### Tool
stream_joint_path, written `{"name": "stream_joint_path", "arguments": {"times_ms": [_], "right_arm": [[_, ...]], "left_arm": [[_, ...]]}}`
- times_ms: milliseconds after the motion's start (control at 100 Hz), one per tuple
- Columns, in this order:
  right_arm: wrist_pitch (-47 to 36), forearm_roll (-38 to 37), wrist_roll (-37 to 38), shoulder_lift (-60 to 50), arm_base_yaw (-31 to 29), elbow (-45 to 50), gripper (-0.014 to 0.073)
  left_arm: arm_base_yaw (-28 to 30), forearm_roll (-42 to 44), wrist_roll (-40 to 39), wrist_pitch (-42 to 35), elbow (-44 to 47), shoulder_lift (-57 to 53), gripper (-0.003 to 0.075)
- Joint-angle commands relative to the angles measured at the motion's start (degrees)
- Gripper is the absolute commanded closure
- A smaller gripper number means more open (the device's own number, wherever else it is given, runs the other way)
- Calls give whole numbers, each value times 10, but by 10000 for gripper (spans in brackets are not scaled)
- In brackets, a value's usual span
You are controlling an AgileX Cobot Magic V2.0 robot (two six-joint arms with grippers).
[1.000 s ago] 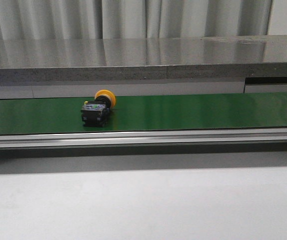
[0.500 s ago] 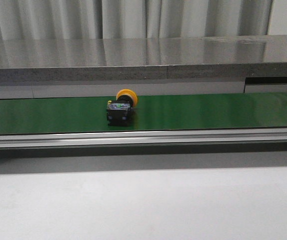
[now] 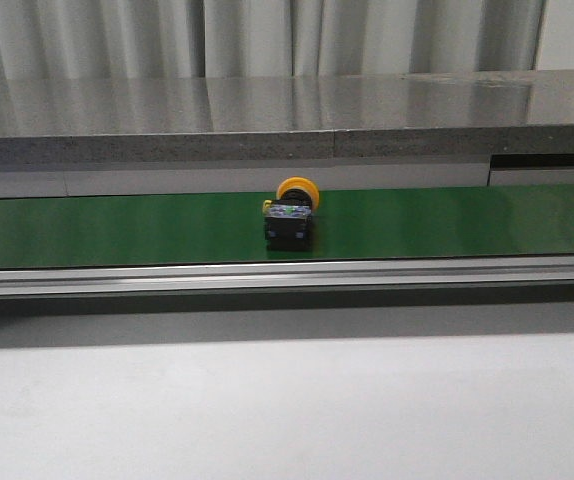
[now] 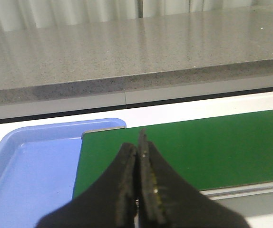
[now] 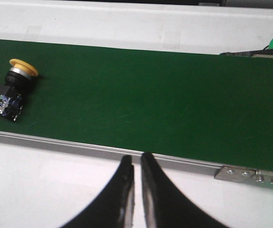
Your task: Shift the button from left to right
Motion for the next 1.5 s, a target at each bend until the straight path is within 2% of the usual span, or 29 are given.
{"name": "stream_joint_path", "arguments": {"times_ms": [0,120,210,400,730,1070,1490], "right_arm": [[-25,7,1,-4,0,-21,368],[-26,8,1,-4,0,-21,141],[-30,10,1,-4,0,-21,76],[-31,32,1,11,0,-22,76],[-14,33,0,124,4,-63,71],[-11,33,-17,248,69,-167,71],[3,31,-17,367,107,-242,71]], "left_arm": [[-5,-7,0,-49,-16,2,739],[-5,-7,0,-49,-16,2,739],[-5,-7,0,-49,-16,2,739],[-5,-7,0,-49,-16,2,739],[-5,-7,0,-49,-16,2,739],[-5,-7,0,-49,-16,2,739],[-5,-7,0,-49,-16,2,739]]}}
